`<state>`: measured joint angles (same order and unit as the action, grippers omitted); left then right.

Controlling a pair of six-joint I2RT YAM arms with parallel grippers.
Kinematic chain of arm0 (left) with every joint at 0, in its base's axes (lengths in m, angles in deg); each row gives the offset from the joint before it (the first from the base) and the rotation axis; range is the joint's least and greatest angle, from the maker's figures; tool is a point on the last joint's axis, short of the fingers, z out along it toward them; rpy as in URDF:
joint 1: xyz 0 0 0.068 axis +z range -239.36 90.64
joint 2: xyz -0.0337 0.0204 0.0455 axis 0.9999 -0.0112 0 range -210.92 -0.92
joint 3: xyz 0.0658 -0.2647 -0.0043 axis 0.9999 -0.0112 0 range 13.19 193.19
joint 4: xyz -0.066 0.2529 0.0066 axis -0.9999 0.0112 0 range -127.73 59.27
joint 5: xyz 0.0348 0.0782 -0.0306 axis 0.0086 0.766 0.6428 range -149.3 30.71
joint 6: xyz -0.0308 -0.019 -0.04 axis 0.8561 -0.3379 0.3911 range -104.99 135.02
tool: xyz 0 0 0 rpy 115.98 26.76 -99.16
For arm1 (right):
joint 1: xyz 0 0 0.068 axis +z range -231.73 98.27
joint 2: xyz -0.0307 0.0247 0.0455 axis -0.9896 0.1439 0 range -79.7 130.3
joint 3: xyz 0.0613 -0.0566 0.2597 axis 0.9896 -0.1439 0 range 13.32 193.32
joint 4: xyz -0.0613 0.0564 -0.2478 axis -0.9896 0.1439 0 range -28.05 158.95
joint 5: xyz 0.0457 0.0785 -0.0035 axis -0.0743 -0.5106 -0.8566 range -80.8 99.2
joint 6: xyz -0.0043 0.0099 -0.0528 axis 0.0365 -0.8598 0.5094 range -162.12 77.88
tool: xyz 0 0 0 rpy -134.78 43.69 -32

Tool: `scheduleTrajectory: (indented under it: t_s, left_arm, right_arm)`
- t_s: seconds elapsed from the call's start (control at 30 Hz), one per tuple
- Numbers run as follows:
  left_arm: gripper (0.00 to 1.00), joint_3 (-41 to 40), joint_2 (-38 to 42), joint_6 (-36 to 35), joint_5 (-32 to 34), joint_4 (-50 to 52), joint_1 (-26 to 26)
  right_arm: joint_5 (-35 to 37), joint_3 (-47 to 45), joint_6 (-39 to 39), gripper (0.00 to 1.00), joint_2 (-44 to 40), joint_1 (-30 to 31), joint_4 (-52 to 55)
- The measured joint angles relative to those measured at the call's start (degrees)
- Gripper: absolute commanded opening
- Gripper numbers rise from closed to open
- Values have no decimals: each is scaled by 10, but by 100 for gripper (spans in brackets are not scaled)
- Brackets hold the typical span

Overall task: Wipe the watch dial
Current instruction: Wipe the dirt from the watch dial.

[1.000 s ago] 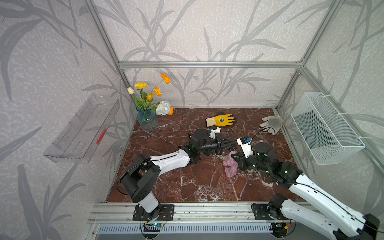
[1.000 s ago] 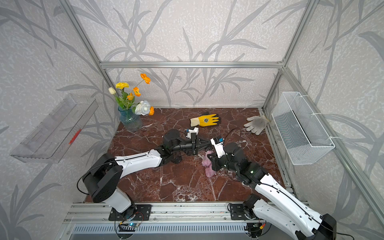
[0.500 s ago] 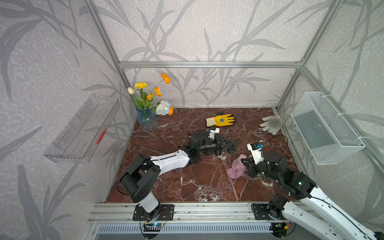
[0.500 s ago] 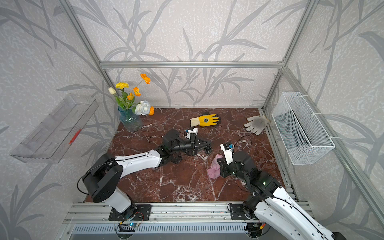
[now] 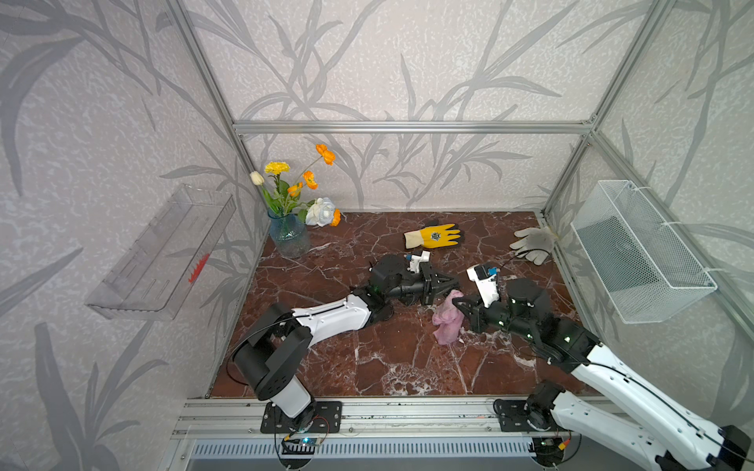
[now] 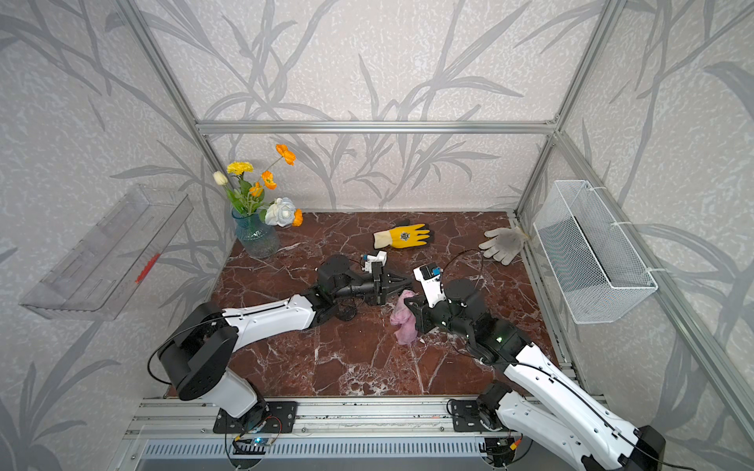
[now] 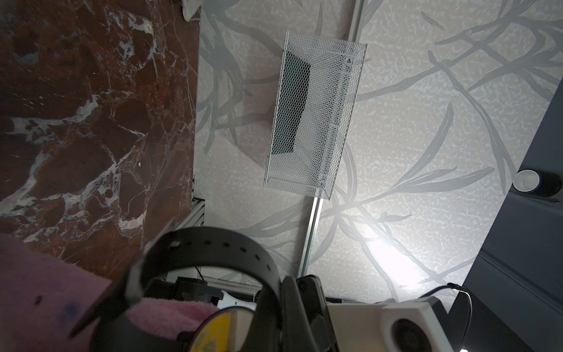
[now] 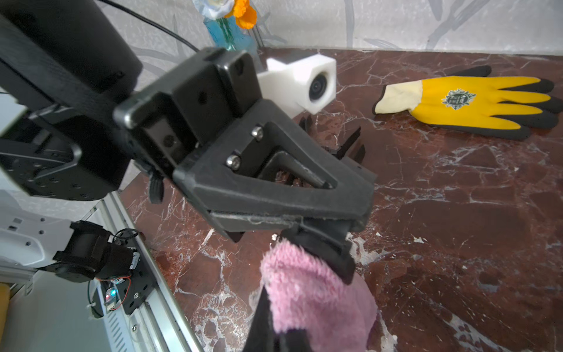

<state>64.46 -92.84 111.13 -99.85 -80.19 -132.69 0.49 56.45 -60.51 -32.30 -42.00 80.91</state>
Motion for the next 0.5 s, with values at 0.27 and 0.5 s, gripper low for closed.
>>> scheduleTrajectory:
  t_s: [0.27, 0.5]
  left_arm:
    - [0, -1, 0, 0, 3, 0, 3]
    - [0, -4, 0, 0, 2, -1, 3]
  right_arm:
    - [87, 0, -18, 0, 6, 0, 7]
    - [108, 7, -26, 0, 6, 0, 20]
